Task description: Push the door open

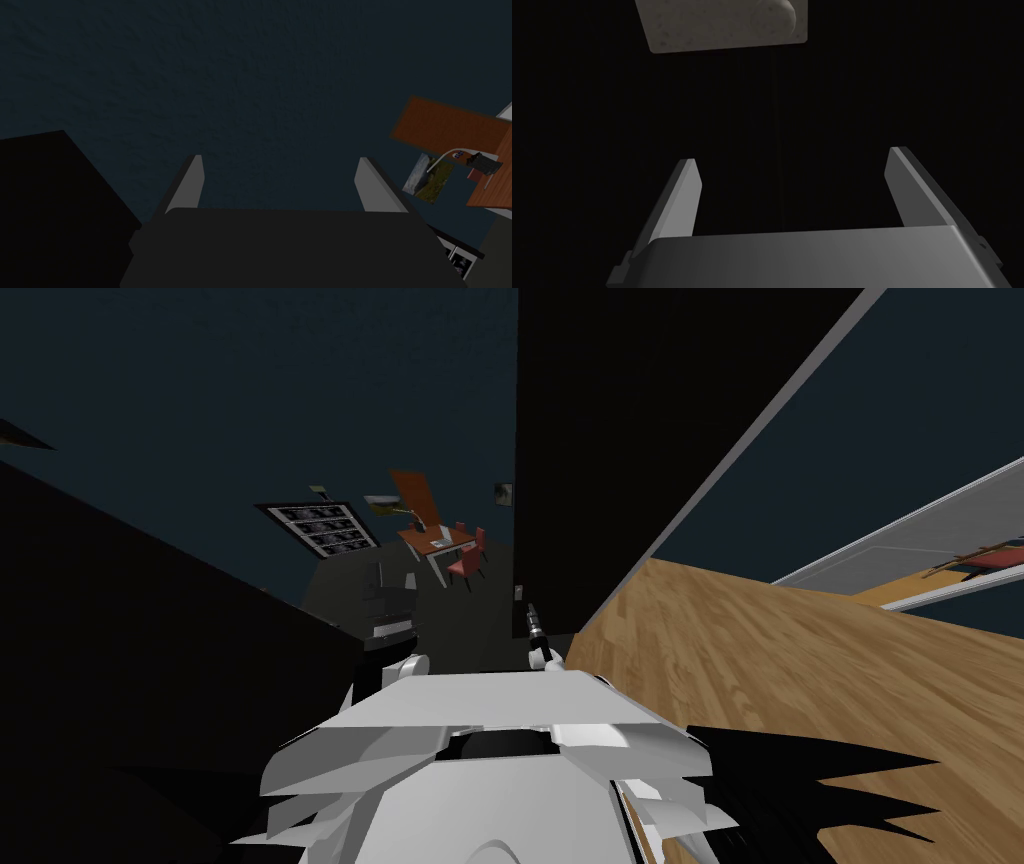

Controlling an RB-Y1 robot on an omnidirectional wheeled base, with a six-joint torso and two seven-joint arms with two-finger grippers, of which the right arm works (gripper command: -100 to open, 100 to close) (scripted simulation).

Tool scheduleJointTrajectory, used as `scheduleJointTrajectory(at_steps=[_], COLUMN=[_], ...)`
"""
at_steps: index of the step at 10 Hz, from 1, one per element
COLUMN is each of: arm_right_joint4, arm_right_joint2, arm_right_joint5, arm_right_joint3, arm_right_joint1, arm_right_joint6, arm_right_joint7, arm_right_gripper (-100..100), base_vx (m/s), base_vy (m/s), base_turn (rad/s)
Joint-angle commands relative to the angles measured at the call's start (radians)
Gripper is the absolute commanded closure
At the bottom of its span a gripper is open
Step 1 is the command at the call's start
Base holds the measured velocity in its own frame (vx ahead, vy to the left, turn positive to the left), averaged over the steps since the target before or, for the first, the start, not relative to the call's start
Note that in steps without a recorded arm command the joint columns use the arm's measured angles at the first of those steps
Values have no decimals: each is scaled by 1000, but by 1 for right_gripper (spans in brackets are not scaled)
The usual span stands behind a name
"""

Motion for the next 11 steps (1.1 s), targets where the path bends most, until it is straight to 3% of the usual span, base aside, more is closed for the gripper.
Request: scheduleJointTrajectory(at_steps=[1,3,7,8,10,11], arm_right_joint4=[13,-11,-11,-10,-10,-10], arm_right_joint2=[6,-6,-28,-49,-49,-75], arm_right_joint5=[2,2,2,2,2,1], arm_right_joint3=[-2,1,0,-1,-1,-2], arm_right_joint1=[-7,6,6,6,6,6], arm_right_joint6=[-6,7,7,6,6,5], arm_right_joint7=[-2,0,1,1,1,2], arm_right_gripper=[-100,-100,-100,-100,-100,-100], base_vx=[-94,11,102,110,65,92], base_vy=[129,-43,-175,-133,-74,-58], base_turn=[-6,-6,5,-1,7,4])
